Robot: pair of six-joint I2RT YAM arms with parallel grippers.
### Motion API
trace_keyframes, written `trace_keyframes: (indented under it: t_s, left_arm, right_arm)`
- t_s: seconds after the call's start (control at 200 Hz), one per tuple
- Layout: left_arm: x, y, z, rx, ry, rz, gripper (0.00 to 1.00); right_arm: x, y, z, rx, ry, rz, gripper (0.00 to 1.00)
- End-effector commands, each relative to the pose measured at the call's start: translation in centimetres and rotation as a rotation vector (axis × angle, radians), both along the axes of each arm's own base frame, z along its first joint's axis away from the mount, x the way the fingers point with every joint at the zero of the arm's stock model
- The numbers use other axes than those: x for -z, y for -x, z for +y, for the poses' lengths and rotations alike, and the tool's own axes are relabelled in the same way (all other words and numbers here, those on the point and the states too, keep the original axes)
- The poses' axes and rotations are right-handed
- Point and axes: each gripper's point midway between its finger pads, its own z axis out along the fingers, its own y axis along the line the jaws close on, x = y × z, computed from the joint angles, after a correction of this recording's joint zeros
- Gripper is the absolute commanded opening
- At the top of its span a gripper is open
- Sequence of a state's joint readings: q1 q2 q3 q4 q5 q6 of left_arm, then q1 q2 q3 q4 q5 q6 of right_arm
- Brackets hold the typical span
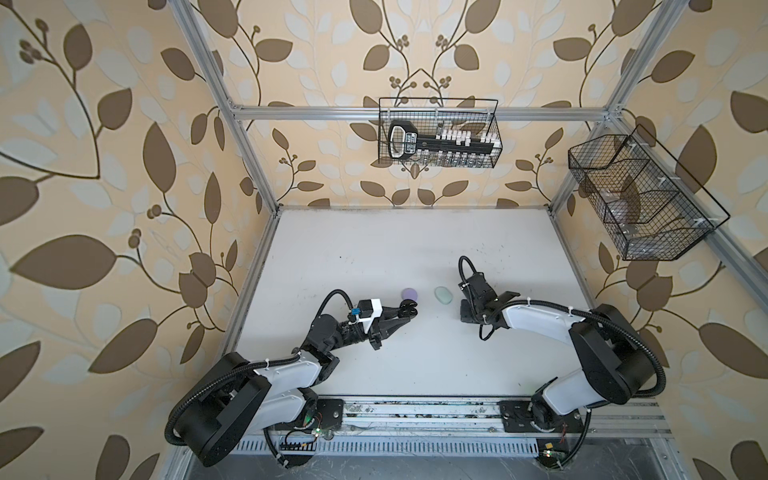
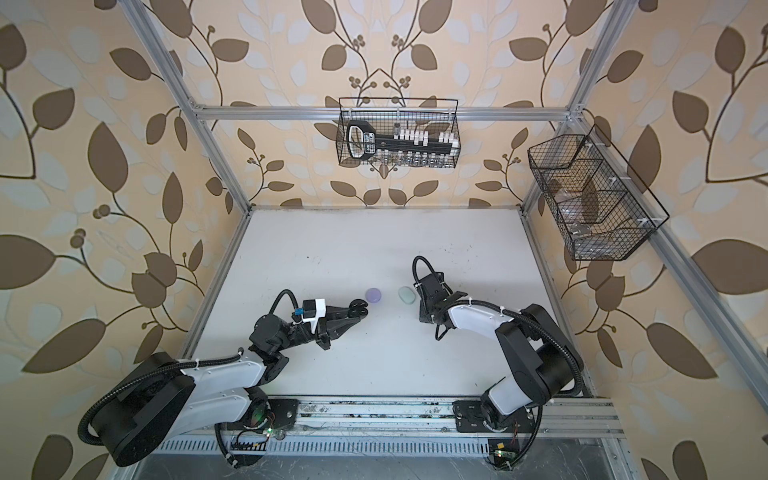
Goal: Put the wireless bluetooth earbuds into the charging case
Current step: 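Lower the right gripper onto the second black earbud and close, then carry the second earbud with the right gripper to the black case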
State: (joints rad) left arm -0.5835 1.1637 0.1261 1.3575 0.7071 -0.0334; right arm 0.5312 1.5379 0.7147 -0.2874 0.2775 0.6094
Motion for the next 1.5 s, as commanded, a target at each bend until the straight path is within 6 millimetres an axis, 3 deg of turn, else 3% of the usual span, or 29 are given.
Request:
trace_keyframes:
  t_s: [0.0,0.5,0.68,0.82,0.97,1.245,1.365,1.495]
  left_arm:
    - [-1.9,1.0,0.1,0.026,0.043,-0.09,0.0]
    - [-2.0,1.1,0.1,0.027,0.044,-0.09,0.0]
    - [-1.9,1.1,0.1,0.029,0.041,-0.088,0.0]
    - [-1.9,1.0,0.1,0.027,0.041,-0.087,0.0]
    - [-1.8,0.8,0.1,0.014,0.043,-0.082,0.0]
    - [-1.9,0.5,0.5,-0.022,0.053,-0.083,0.0]
    - [-2.1,0.7,0.6,-0.018,0.059,-0.086,0.0]
    - [-2.4,0.8,0.6,-0.013,0.065,-0.086,0.0]
  right_arm:
    - [0.9,1.7,-0.9,0.009,0.035,0.055,0.27]
    - [0.7,1.5,-1.1,0.026,0.053,0.039,0.16]
    - [-0.7,1.5,-0.8,0.035,0.028,-0.004,0.13]
    - [-4.5,1.6,1.0,0.023,-0.032,-0.096,0.12]
    - [-10.7,2.3,4.4,-0.019,-0.107,-0.243,0.12]
    - [-21.7,6.3,11.4,-0.131,-0.329,-0.505,0.11]
    - [-24.8,8.7,14.0,-0.188,-0.469,-0.589,0.11]
    - [-26.7,10.5,16.7,-0.247,-0.585,-0.652,0.12]
